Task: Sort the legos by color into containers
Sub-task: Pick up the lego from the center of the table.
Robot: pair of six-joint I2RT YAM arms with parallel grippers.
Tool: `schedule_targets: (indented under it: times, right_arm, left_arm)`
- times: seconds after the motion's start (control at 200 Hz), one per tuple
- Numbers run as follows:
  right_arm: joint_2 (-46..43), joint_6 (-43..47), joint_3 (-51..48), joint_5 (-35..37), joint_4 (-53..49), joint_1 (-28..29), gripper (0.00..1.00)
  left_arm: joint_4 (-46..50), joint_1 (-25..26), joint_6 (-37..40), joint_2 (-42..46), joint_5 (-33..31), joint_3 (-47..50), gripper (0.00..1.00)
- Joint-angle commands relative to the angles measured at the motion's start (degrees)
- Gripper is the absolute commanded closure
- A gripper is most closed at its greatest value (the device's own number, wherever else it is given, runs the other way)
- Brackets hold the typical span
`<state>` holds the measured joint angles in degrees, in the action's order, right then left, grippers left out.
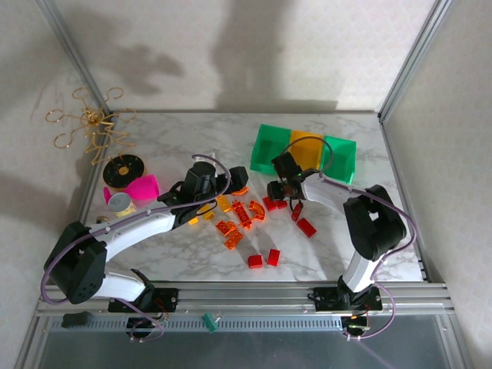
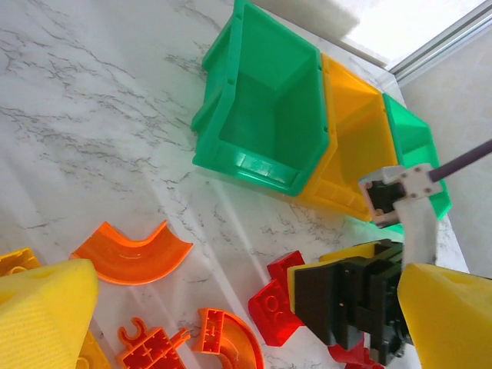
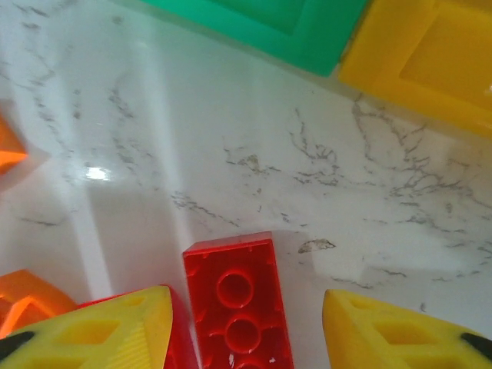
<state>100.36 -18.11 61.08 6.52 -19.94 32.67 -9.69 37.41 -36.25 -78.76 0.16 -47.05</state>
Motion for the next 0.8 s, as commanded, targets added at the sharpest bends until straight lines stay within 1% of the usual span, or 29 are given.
schedule_targets:
  times: [0.0,0.205,0.295,0.401,0.541,0.686,0.731,0.791]
  right_arm:
    - [2.8,-2.4,2.0,2.2,0.7,0.2,0.45]
    - [5.7,-2.0,2.4,3.0,0.7,0.2,0.46]
    - [6.1,-1.8,2.4,3.0,0.7,0.2,0.53]
    - [4.4,-1.7,2.1,2.8,0.8,0.2,0.64]
    - [0.7,-0.7,3.1,0.7,-0.1,0.5,0.73]
    - [-3.5,0.0,5.7,-0.8,1.4,0.7,0.74]
    - [-3.7,0.5,7.0,-0.3,2.4,0.7,0.74]
    - [-2.3,1.4,9.2,2.2,3.5,0.6,0.73]
  left_arm:
    - [1.5,-0.4,0.1,-0.3,-0.9,-0.6,0.00]
    - [2.6,-0.4,0.9,0.2,-2.0,-0.6,0.00]
    - [2.6,-0.4,0.9,0.0,-2.1,-0.6,0.00]
    - [2.5,-0.4,0.8,-0.2,-1.8,-0.8,0.00]
    - [2.5,-0.5,0.7,0.1,-1.7,-1.5,0.00]
    - [1.6,-1.1,0.5,-0.4,-1.3,-2.9,0.00]
    - [1.5,-1.4,0.5,-1.0,-1.1,-3.7,0.00]
    - [1.2,-2.0,0.1,-1.9,-0.7,-4.6,0.00]
